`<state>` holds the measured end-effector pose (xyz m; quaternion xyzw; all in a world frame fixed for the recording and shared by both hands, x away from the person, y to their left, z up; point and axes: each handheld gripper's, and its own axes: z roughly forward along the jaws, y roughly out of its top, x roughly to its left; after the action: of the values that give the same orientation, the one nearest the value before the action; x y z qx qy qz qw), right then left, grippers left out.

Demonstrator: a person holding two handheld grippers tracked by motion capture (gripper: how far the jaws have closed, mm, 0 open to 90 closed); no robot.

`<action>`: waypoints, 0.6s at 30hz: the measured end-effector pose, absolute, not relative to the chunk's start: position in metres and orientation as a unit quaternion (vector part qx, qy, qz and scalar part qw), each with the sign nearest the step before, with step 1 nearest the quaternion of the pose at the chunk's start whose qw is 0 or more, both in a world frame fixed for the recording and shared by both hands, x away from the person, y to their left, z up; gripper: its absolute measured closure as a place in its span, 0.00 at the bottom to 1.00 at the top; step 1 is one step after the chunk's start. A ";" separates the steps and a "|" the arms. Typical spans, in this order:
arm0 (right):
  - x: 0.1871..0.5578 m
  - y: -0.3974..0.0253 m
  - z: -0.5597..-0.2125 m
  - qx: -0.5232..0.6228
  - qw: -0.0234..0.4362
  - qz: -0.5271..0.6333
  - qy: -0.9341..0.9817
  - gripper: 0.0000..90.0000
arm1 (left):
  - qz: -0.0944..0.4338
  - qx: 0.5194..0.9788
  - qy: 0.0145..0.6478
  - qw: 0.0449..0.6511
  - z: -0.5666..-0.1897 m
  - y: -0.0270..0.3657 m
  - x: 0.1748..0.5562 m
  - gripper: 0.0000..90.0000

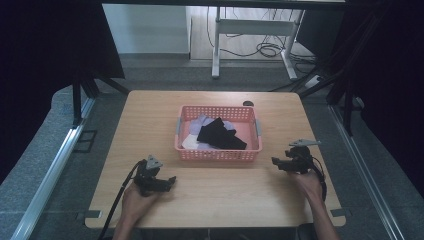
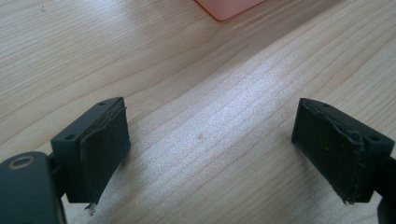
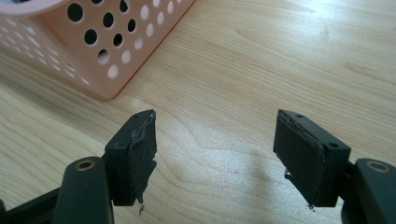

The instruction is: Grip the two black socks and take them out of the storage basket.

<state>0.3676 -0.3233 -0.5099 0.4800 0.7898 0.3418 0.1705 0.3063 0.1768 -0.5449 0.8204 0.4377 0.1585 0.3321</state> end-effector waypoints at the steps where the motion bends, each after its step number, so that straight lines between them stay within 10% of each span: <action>1: 0.367 -0.323 -0.510 0.479 0.172 0.341 0.791 0.35 | 0.159 0.820 0.438 0.332 -0.545 0.177 0.306 0.12; 18: 0.369 -0.319 -0.514 0.480 0.163 0.318 0.801 0.32 | 0.159 0.820 0.438 0.332 -0.545 0.177 0.306 0.12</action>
<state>0.3694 -0.3191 -0.5137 0.4800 0.8013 0.3179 0.1628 0.3062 0.1767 -0.5450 0.8200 0.4379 0.1591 0.3324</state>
